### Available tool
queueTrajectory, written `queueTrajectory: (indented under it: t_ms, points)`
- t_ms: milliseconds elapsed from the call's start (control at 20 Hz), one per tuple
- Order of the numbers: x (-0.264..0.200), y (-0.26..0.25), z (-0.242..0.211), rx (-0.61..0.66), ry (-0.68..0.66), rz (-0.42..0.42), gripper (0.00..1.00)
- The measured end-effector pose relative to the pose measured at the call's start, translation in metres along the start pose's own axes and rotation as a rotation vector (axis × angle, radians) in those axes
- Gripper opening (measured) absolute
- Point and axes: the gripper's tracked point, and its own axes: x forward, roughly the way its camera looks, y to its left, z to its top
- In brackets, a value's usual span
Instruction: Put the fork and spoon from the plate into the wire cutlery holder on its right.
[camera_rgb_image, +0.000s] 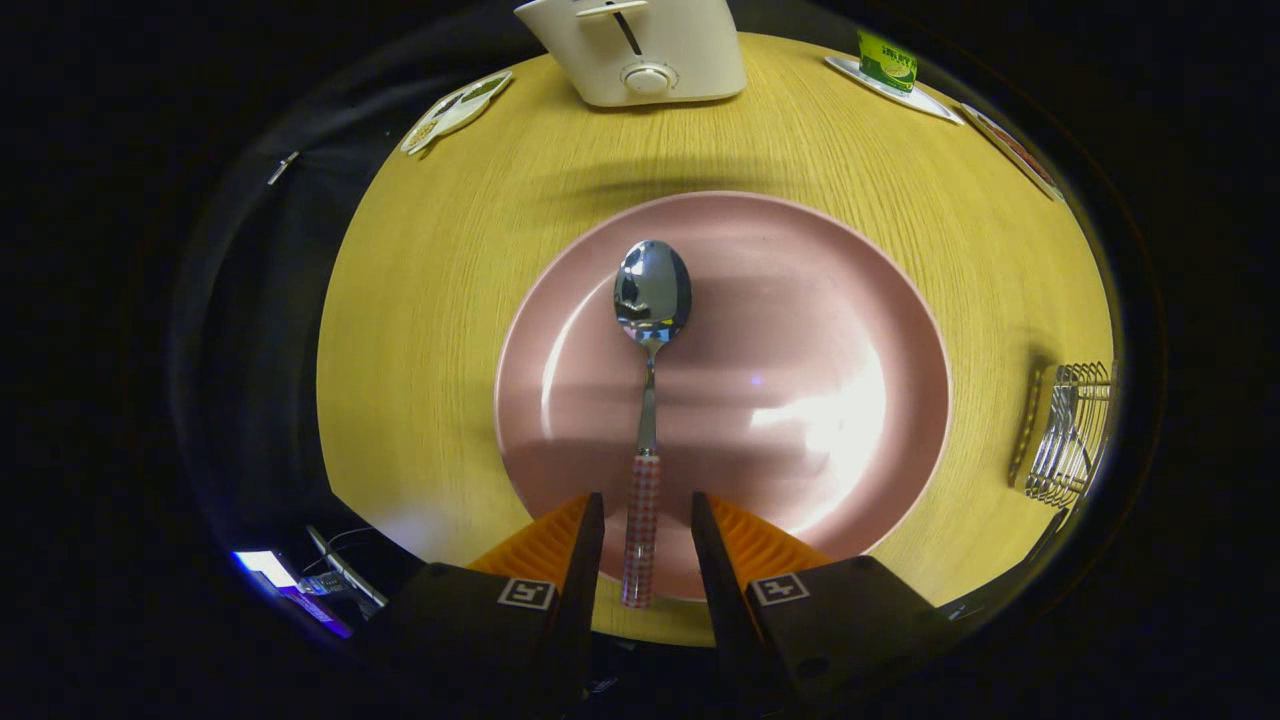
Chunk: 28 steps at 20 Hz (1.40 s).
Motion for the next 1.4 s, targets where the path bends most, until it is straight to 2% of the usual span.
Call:
queueTrajectory:
  t_ms: [50,200,250,350,500,700,1050,1400]
  points:
    - [0.0,0.0,0.0,0.001,0.004,0.0,0.56]
    - [0.001,0.001,0.002,0.03,0.01,0.011,0.28]
    - [0.002,0.0,0.001,0.025,0.016,0.018,0.3]
    - [0.001,-0.005,0.002,0.05,0.019,0.009,0.16]
    - [-0.002,-0.005,0.002,0.056,0.015,0.039,0.14]
    - [-0.016,-0.001,0.011,0.081,-0.018,0.131,0.11]
    - [-0.072,-0.028,-0.005,0.061,-0.051,0.169,0.11]
    - [-0.119,-0.065,-0.041,0.091,-0.071,0.158,0.11]
